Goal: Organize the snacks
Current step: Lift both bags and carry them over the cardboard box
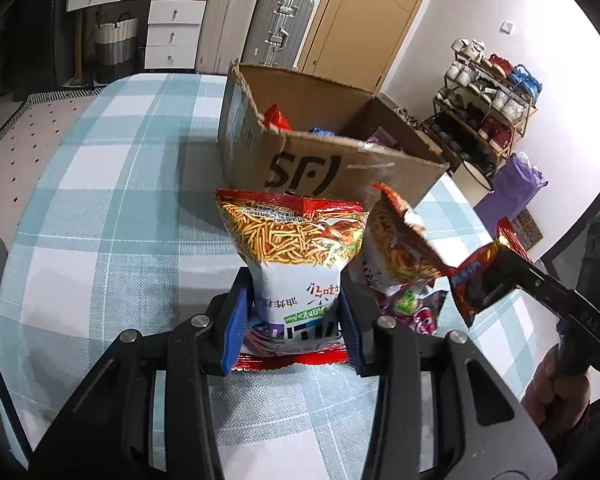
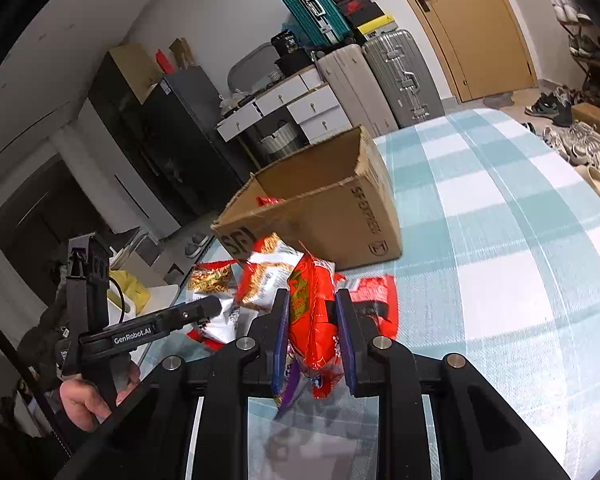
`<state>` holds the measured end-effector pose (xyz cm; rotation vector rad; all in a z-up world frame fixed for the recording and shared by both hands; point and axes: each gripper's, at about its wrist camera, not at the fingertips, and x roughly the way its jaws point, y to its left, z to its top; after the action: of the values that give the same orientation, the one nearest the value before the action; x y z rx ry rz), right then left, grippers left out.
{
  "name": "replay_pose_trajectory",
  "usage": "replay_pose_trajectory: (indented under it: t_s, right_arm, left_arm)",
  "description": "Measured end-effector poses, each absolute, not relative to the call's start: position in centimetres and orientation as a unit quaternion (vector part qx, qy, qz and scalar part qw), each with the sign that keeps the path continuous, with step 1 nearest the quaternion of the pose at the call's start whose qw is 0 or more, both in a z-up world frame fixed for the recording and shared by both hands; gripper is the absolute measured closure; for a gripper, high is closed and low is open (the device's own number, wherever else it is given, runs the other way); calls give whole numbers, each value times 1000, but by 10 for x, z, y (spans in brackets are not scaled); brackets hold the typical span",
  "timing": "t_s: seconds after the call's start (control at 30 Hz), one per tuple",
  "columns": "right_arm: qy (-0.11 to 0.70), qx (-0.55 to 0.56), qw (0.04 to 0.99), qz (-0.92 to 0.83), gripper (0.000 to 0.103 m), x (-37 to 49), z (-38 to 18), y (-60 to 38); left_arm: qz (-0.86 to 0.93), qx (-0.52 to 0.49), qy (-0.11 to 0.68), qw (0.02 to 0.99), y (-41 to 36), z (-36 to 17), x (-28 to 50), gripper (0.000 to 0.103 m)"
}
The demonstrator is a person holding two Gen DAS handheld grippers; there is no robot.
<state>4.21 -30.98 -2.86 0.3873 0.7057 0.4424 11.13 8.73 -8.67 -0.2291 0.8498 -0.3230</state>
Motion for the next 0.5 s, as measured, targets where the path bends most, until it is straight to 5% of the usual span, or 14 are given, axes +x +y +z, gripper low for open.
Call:
replay_pose_trajectory:
  t_s: [0.5]
  right_arm:
    - [296, 181, 907, 237, 81, 70, 30, -296]
  left_arm:
    - [-174, -99, 370, 907, 81, -15, 115, 65]
